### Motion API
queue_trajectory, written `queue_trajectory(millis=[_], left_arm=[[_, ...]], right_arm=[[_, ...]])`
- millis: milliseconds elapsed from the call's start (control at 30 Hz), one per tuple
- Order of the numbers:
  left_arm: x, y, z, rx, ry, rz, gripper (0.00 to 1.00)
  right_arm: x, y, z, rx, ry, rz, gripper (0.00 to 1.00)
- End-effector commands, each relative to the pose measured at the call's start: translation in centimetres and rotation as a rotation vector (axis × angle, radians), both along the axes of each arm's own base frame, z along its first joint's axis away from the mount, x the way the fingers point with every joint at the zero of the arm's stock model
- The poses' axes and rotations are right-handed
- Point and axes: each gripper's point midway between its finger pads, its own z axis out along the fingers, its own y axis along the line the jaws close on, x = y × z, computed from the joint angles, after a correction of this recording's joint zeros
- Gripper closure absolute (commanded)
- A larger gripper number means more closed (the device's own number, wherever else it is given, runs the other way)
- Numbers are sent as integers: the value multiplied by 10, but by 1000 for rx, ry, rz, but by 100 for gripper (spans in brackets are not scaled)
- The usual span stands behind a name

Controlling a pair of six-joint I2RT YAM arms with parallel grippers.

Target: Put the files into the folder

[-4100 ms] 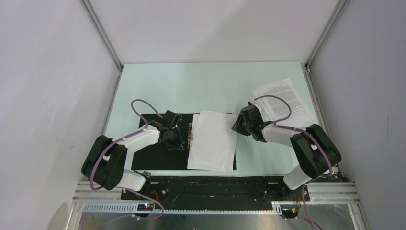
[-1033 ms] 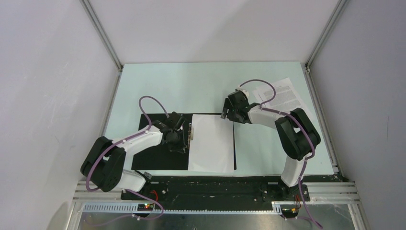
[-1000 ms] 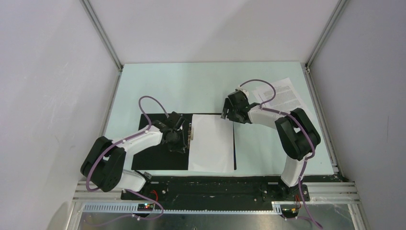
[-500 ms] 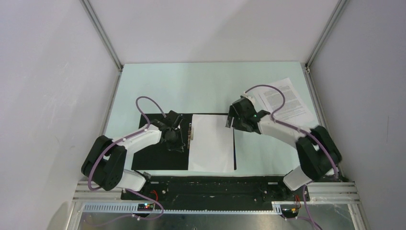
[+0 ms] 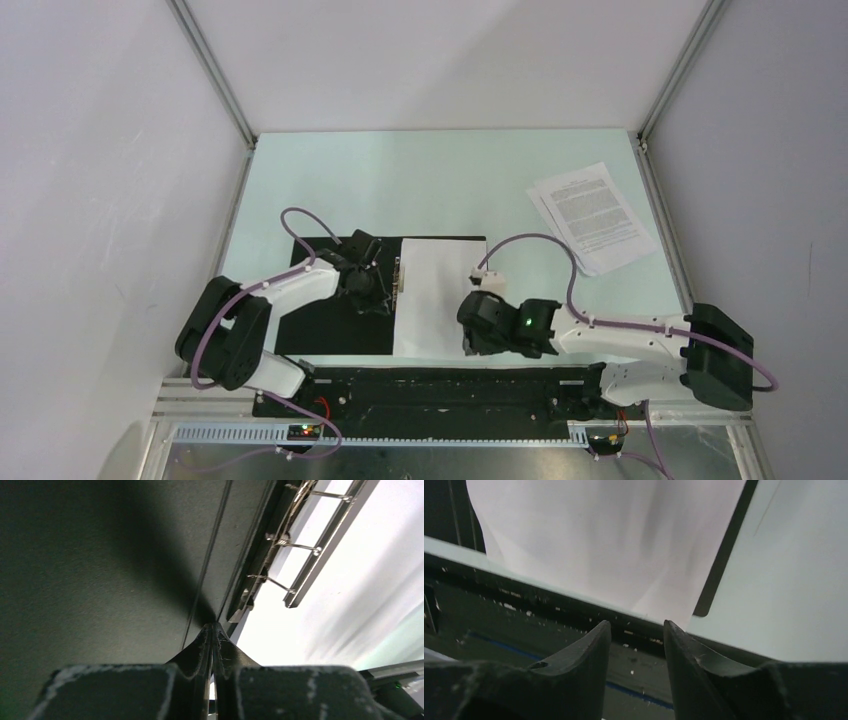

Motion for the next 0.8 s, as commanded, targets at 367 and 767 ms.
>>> queue_trajectory(millis=[367,767], left_arm=[[-2,-3,-21,-19,39,55,94],[-4,-2,-23,-22,43,45,94]], right_arm=[[-33,29,-34,-60,46,66,67],[-14,25,-45,-89,18,-2,67]])
